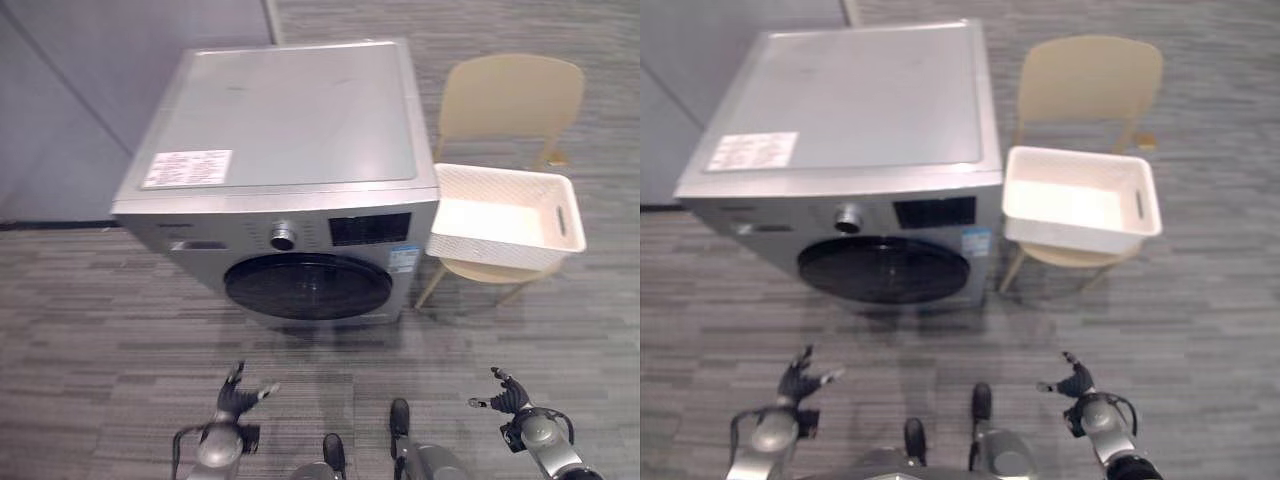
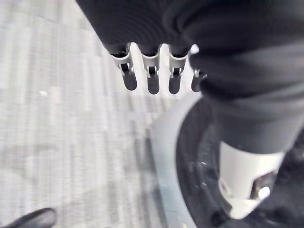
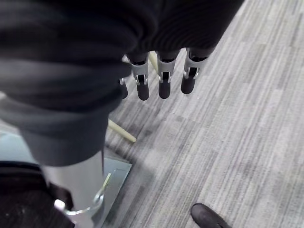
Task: Grab the laundry basket,head to the washer,open it,put in the laundry and shut it.
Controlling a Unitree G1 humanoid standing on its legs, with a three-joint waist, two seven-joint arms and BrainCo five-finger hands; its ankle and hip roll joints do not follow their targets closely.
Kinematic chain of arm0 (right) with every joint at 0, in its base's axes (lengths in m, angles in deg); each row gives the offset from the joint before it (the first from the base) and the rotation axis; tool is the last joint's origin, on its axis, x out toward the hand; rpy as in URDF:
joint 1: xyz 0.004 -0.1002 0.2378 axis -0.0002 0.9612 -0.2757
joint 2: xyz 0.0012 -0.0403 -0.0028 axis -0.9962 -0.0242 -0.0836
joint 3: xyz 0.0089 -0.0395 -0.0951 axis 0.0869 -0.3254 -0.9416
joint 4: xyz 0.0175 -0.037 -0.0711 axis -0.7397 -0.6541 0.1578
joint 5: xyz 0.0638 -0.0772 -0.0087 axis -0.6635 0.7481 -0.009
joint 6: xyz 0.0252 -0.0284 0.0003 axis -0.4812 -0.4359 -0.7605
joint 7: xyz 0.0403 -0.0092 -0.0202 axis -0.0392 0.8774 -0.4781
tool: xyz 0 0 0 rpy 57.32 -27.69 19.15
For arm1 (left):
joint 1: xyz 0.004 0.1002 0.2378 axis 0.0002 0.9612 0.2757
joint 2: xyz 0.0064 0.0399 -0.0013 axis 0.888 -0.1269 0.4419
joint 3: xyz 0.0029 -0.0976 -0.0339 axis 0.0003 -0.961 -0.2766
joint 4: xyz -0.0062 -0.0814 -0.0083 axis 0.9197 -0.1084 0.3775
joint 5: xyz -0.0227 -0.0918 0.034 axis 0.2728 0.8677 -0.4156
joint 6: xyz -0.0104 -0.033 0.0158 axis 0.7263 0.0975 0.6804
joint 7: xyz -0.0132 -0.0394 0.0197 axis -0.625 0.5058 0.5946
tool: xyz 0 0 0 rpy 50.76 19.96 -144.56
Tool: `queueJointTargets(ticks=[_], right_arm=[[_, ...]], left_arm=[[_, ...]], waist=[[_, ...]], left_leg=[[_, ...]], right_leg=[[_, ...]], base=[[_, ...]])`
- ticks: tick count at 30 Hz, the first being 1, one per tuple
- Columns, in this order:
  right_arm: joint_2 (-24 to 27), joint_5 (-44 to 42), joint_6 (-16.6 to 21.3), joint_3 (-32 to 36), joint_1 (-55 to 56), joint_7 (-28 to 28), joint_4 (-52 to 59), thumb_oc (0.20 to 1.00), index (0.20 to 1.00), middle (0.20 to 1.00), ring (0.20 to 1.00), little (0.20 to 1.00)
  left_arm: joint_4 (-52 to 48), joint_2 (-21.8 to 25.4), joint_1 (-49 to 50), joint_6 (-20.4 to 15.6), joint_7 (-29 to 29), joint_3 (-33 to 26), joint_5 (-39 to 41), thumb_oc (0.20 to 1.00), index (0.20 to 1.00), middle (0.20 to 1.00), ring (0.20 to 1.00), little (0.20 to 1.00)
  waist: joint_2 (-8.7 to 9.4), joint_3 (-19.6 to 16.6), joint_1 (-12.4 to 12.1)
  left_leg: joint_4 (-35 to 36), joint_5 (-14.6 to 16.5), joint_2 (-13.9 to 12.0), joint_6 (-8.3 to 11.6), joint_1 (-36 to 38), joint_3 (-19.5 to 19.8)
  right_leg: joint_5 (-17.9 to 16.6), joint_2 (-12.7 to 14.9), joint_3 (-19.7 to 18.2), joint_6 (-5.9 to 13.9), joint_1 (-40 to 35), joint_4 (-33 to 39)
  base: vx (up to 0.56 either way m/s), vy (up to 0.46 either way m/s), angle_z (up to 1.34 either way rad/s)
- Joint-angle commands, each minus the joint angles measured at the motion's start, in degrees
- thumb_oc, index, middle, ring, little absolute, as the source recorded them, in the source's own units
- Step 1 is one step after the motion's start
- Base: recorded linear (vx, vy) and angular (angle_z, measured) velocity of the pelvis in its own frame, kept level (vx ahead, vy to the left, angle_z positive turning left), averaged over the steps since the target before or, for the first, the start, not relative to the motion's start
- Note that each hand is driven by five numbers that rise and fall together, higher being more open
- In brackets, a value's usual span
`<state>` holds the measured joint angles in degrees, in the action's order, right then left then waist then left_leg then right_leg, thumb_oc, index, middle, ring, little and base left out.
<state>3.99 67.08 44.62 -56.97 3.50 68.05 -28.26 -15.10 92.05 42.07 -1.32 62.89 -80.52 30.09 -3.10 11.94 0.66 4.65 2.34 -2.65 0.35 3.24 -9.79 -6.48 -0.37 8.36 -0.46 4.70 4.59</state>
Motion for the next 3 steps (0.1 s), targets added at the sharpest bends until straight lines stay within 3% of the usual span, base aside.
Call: queueJointTargets(ticks=[1, 3], right_arm=[[-1.06, -1.77, 0.55, 0.44, 1.28, -0.44, 1.18, 1.0, 1.0, 1.0, 1.0, 1.0], [-1.62, -2.74, 0.52, 0.52, 1.09, -0.45, 0.77, 1.0, 1.0, 1.0, 1.0, 1.0]], left_arm=[[4.62, 0.39, -2.2, -0.58, -2.84, -0.98, 0.58, 1.0, 1.0, 1.0, 1.0, 1.0], [6.5, -0.18, -2.49, -0.43, -2.6, -1.04, 0.7, 1.0, 1.0, 1.0, 1.0, 1.0]], waist=[[4.27, -5.13, -0.18], [4.3, -5.52, -0.52]], left_leg=[[-3.03, 0.66, 2.6, -0.75, -2.94, 1.67], [-2.78, 0.5, 2.61, -0.66, -2.57, 2.02]], right_leg=[[10.36, 4.34, -0.78, 7.01, -5.02, -4.6], [10.59, 4.31, -0.39, 6.91, -5.44, -4.64]], base=[[0.0, -0.036, 0.34], [-0.02, -0.027, 0.21]])
